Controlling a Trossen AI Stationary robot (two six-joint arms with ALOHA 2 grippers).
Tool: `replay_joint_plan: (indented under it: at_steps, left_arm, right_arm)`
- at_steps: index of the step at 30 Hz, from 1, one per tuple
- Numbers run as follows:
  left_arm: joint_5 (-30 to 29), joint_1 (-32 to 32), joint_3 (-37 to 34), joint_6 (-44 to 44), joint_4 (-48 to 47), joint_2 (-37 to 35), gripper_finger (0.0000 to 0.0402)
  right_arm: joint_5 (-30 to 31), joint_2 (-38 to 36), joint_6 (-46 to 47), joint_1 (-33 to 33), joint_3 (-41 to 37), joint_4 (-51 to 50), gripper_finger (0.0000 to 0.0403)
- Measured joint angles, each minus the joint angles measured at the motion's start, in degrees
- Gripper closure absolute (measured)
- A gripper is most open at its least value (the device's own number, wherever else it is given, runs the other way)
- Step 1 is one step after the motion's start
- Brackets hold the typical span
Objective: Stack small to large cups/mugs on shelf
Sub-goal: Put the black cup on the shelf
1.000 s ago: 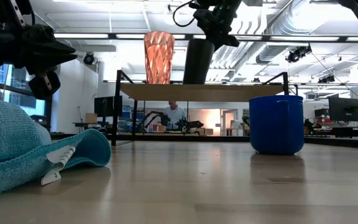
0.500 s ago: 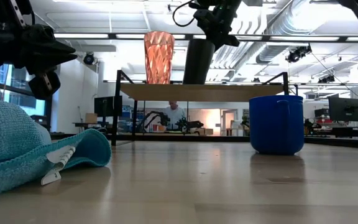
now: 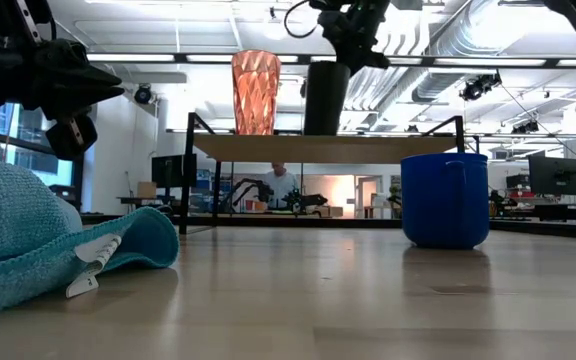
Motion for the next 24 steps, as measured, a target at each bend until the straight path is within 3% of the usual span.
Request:
replay_joint_plan:
  at_steps: [24]
  left_arm:
    - [0.0,0.0,0.0,0.6,0.0,0.0,0.0369]
  right_arm:
    - [-0.1,0.0,-0.1,0.0,0.2,-1.5,0.0403]
